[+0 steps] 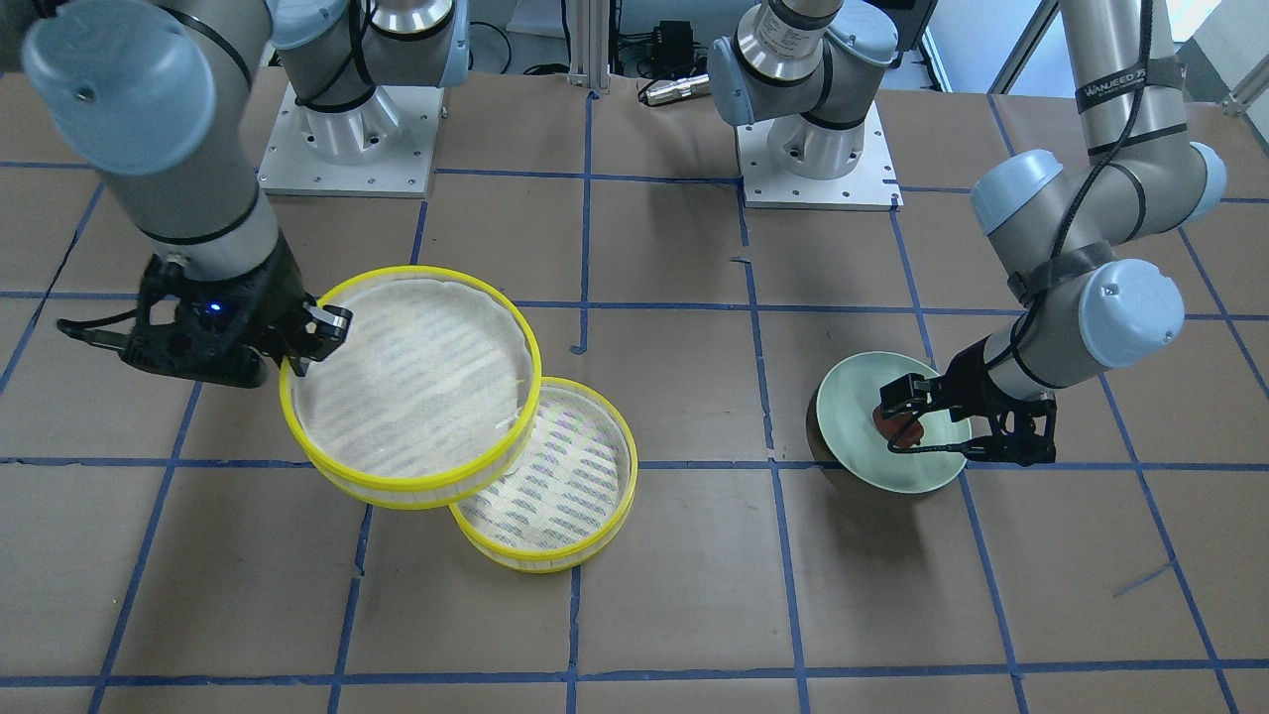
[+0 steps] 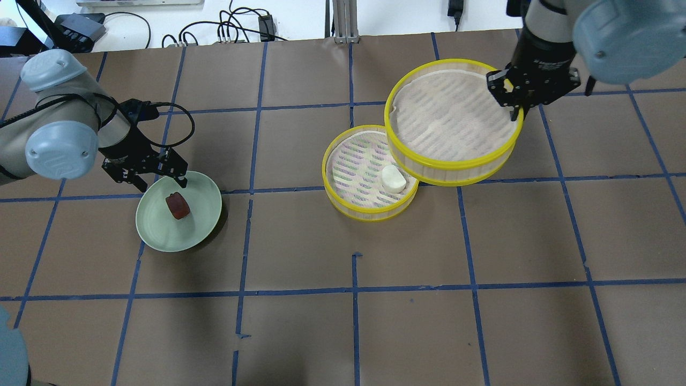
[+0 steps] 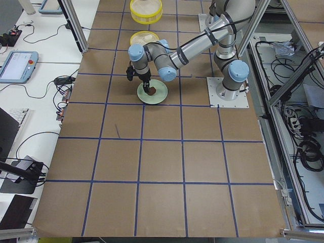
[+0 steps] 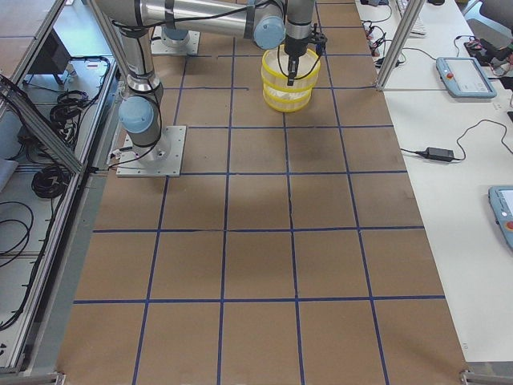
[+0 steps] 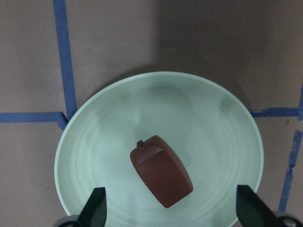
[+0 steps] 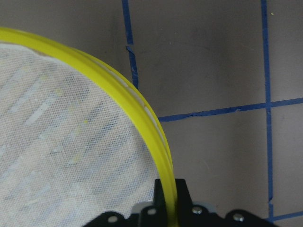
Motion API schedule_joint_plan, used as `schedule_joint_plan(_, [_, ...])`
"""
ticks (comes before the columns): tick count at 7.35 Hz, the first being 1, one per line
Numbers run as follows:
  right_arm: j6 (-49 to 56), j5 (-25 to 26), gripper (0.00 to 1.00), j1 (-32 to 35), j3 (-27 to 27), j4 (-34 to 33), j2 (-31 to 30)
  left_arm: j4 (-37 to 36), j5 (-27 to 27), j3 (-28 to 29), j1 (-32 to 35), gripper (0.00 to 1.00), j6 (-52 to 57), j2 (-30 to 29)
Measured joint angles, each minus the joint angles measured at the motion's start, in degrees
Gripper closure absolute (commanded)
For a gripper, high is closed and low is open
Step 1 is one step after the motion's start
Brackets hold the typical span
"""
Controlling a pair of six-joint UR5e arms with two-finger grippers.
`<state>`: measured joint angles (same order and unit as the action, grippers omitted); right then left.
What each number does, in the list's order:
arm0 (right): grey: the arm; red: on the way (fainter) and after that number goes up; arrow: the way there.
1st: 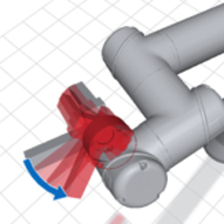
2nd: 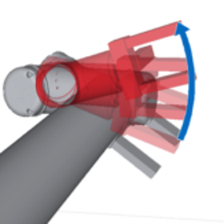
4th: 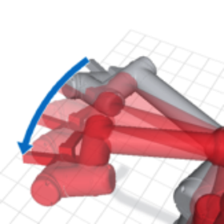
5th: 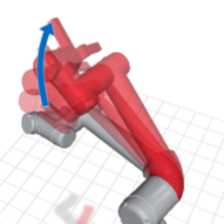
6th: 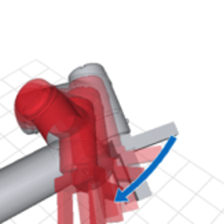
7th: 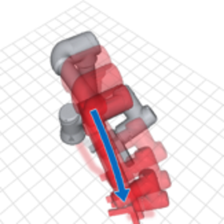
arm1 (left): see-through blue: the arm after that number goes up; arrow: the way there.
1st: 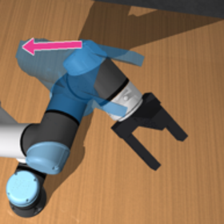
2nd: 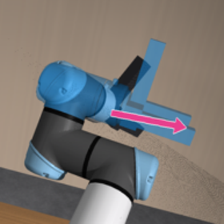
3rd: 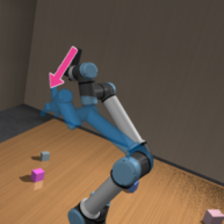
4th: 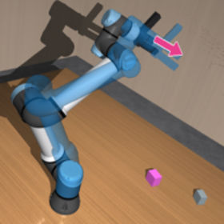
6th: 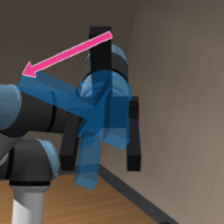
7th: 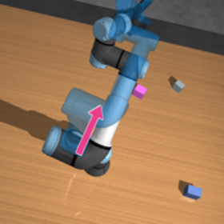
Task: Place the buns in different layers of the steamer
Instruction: 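Stack the tier with the right gripper while the left gripper grasps the red bun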
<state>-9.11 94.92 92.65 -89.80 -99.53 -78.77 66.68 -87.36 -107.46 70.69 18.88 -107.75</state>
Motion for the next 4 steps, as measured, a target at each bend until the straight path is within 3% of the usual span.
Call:
schedule_joint_plan(1, [-1.28, -1.82, 0.85, 1.68, -1.38, -2.49, 1.13, -1.48, -0.02, -1.43, -0.19, 0.22, 0.22, -0.61])
schedule_joint_plan(3, [-2.04, -7.22, 0.84, 2.76, -4.17, -6.54, 1.71, -3.03, -0.02, -2.74, -0.27, 0.82, 0.4, -1.36])
schedule_joint_plan(4, [-1.99, -8.14, 0.84, 2.9, -5.15, -7.35, 1.84, -3.19, -0.08, -2.76, -0.29, 0.97, 0.74, -1.86])
